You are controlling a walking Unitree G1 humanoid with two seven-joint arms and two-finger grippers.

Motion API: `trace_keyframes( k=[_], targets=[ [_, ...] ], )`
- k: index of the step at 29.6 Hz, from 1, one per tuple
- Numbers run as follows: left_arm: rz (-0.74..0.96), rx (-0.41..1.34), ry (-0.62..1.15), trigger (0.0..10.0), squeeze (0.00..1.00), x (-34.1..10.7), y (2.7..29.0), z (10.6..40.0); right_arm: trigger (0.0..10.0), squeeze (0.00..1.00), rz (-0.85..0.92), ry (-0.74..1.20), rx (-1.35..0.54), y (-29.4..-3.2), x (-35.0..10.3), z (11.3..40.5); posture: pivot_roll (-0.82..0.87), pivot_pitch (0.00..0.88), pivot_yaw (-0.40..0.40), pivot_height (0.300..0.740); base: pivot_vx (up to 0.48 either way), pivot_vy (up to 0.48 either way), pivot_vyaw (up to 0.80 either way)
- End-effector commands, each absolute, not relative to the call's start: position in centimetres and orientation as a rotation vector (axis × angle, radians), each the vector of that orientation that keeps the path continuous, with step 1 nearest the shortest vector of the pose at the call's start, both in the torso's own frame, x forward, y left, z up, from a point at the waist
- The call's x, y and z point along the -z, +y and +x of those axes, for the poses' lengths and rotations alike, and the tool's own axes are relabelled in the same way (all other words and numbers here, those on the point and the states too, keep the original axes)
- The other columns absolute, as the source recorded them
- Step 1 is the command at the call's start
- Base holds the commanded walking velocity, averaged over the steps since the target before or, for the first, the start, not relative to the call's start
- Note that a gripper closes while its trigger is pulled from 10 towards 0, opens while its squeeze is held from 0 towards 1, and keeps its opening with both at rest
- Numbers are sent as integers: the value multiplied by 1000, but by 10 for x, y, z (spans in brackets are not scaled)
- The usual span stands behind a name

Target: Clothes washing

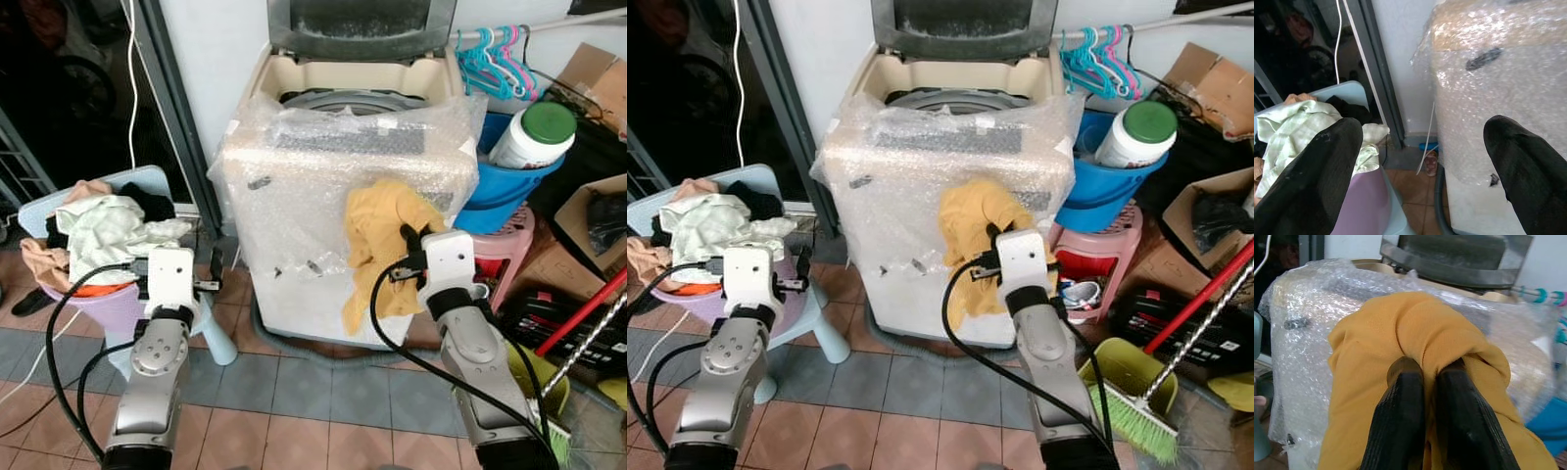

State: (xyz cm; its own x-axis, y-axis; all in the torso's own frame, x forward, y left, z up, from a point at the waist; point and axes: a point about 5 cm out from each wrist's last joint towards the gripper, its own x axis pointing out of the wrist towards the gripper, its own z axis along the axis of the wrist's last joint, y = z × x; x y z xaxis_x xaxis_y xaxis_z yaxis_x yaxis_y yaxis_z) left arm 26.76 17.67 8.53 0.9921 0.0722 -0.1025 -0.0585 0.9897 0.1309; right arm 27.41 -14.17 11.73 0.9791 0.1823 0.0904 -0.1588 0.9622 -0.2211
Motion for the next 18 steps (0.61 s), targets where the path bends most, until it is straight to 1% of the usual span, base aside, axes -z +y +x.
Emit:
trace_keyframes(
  k=[1,9,12,18],
  targets=[
    [126,-83,94,10000,0,-91,180,269,10000,0,-215,-174,-206,-134,-130,279,-31,0,43,740,424,0,0],
    [126,-77,101,10000,0,-90,180,269,10000,0,-261,-278,-289,-126,-155,290,-30,0,44,740,402,259,0],
    [128,-68,100,10000,0,-90,178,270,10000,0,-281,-344,-304,-129,-180,305,-33,0,46,740,387,282,0],
    [133,-60,97,10000,0,-90,176,271,10000,0,-294,-395,-297,-136,-202,321,-32,0,45,740,387,284,0]
  ],
)
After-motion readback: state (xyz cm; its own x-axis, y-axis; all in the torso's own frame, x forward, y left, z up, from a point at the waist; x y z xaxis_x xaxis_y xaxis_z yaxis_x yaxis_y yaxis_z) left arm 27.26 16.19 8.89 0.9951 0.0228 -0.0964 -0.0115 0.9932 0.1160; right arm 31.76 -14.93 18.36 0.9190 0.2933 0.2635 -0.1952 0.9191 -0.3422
